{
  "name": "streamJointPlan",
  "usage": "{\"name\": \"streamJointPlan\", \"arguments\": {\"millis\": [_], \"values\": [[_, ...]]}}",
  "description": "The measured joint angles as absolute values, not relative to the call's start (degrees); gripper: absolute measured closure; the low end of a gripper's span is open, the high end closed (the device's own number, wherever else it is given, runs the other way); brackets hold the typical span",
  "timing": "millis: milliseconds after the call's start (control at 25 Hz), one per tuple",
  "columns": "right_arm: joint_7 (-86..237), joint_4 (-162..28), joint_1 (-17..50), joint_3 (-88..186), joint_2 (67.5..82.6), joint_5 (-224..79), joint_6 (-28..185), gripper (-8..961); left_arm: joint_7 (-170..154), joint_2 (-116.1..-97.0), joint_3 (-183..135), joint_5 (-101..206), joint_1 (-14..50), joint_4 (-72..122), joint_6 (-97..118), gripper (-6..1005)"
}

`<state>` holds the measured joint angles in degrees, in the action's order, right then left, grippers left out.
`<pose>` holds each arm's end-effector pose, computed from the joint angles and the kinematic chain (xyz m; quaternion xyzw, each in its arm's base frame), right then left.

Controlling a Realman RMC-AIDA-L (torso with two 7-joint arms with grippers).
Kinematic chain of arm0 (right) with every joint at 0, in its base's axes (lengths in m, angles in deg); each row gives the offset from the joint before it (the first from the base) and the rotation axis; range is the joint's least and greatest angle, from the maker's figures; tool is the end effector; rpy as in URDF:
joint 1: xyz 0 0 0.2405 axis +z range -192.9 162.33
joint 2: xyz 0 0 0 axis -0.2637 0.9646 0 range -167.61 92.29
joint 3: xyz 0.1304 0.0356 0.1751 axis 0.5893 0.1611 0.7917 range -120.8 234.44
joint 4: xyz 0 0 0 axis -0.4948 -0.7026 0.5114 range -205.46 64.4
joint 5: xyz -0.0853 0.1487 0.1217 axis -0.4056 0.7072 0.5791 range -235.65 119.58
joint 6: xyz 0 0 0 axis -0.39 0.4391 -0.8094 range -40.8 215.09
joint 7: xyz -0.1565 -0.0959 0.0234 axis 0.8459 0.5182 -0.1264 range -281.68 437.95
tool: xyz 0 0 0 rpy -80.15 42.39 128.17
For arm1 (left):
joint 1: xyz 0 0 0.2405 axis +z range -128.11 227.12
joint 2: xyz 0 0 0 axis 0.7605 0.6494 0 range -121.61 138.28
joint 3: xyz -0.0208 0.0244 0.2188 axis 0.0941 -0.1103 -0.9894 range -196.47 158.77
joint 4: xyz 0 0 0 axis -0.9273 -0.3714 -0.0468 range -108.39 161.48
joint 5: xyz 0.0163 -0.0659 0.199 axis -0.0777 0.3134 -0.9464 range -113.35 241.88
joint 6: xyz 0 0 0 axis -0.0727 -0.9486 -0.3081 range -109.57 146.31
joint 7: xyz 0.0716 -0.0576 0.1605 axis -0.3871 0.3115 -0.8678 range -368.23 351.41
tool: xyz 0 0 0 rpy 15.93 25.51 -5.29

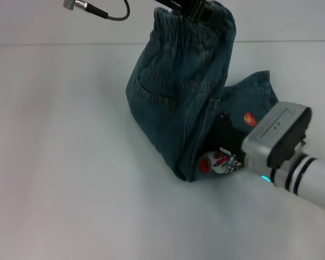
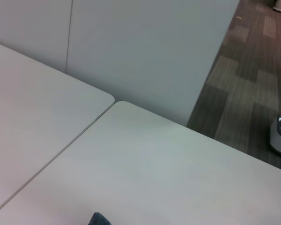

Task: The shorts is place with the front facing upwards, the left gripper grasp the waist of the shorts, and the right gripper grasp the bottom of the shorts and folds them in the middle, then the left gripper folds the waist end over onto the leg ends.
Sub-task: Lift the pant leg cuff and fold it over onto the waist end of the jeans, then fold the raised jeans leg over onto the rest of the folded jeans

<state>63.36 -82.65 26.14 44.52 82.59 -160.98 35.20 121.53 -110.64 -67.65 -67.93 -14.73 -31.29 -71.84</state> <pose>0.2181 0.3492 -0.1377 -0.9034 0.1563 0.2036 0.3435 -0.0036 0.4076 0.0024 -0.9704 -0.2081 -0.0929 0.0799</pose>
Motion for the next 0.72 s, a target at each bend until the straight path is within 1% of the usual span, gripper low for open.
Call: {"name": "streamJointPlan", "arguments": {"millis": [120,320,360,400,720], "values": [[62.5,-81.8,24.0,44.9,82.38,-161.0,31.4,950,121.5,-110.9,-67.8,-67.9,-15.0,-31.3,-71.8,962],[60.2,-79.5,20.0,45.0,82.19,-161.0,26.2,949,121.7,-111.88,-69.6,-67.9,-15.7,-31.3,-70.8,962],[59.8,-78.2,17.1,45.1,82.2,-160.9,22.0,949,121.7,-112.14,-70.1,-67.9,-15.8,-31.3,-70.5,962],[59.8,-78.2,17.1,45.1,82.2,-160.9,22.0,949,121.8,-112.47,-70.6,-67.9,-15.9,-31.3,-70.1,962],[56.9,-70.2,4.8,46.7,82.15,-160.9,5.8,948,121.9,-115.43,-75.2,-67.7,-15.9,-30.5,-65.8,961]]}}
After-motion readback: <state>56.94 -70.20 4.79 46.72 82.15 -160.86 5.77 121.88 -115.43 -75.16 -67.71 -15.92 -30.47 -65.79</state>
